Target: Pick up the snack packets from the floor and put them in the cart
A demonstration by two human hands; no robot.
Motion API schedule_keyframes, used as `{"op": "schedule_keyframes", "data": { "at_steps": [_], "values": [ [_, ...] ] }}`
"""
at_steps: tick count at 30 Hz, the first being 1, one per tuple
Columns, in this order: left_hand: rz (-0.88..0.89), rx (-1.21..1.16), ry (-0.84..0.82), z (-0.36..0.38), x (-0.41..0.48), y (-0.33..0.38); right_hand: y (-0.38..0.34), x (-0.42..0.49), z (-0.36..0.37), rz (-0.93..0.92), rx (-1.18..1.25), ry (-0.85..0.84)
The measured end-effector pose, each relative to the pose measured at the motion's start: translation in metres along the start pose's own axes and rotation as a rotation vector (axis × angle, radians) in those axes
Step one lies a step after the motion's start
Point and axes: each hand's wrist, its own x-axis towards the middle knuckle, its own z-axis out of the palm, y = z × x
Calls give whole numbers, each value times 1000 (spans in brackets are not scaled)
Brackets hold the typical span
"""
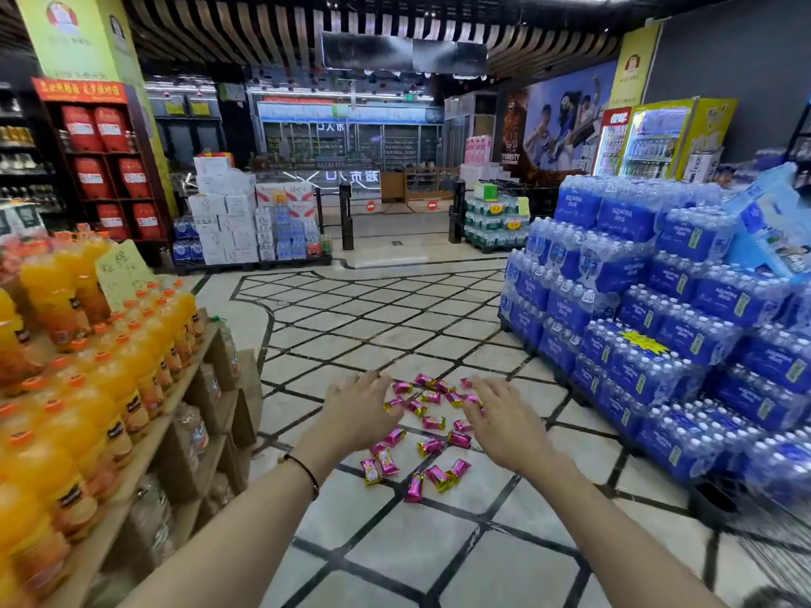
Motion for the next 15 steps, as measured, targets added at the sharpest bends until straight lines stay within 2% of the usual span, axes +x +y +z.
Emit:
{"op": "schedule_keyframes", "data": {
  "at_steps": [10, 15],
  "values": [
    [-79, -102, -70, 70, 161, -101, -1, 151, 104, 67, -40, -176],
    [-61, -129, -61, 81, 237, -118, 10, 222, 134, 86, -32, -153]
  ]
}}
